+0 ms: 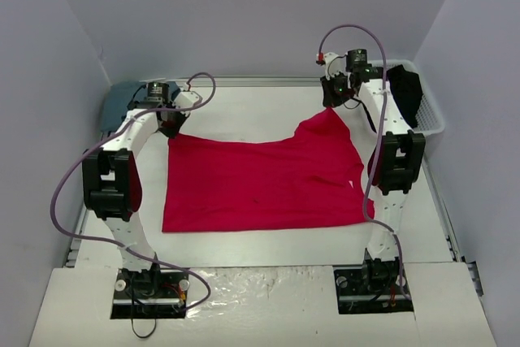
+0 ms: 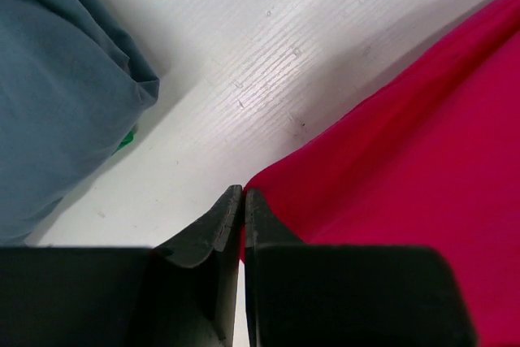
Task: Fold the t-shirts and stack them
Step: Grap the side of the flattened tshirt furthest away from the robot with both arms, then fold the other side of the tshirt into a rectangle
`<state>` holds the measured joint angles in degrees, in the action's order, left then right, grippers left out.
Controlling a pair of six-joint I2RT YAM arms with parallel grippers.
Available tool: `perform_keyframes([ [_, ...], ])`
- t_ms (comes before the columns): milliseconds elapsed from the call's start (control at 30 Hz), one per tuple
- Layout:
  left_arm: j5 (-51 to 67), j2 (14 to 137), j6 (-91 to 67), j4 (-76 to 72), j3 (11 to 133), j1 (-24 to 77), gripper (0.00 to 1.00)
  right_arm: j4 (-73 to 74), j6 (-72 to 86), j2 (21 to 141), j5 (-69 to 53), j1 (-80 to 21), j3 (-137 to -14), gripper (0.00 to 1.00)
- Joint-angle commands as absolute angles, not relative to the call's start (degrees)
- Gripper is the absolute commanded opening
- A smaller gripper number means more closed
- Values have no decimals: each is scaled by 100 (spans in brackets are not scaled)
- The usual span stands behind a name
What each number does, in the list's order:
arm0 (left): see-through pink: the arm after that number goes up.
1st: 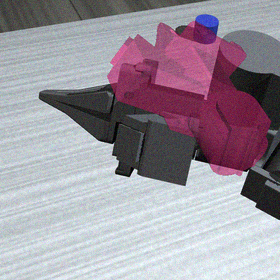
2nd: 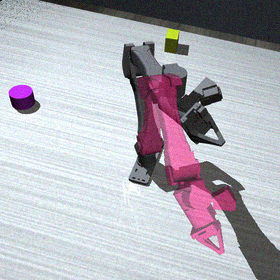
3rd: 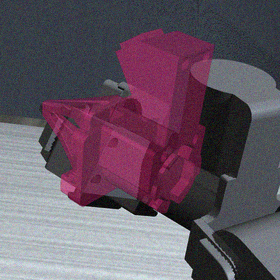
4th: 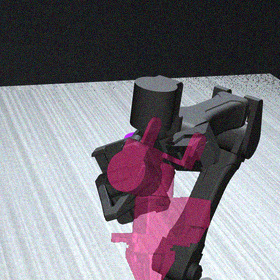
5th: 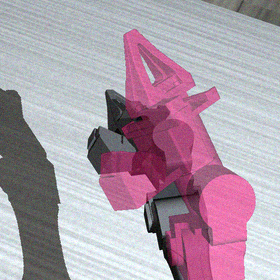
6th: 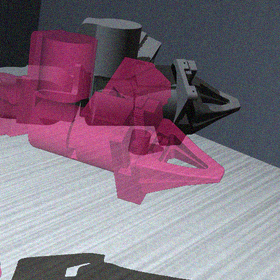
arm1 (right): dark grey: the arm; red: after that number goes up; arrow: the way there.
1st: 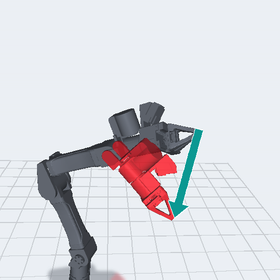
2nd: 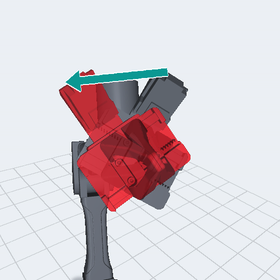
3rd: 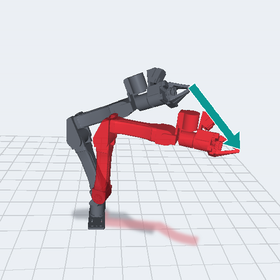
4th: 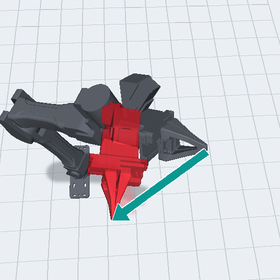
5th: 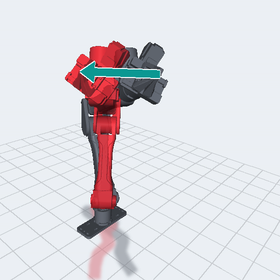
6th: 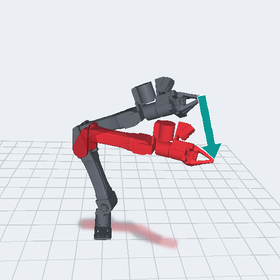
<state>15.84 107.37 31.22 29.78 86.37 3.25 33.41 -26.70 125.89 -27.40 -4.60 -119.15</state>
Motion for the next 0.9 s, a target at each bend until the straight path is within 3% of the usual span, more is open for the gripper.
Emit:
perform_keyframes([
  [0, 1529, 10406, 3059, 3155, 8587, 264, 2, 3507, -2751, 12085, -2768, -492, -11769, 0],
  [867, 1696, 9044, 2944, 3313, 7708, 273, 2, 3691, -2883, 10328, -3015, -404, -10214, 0],
])
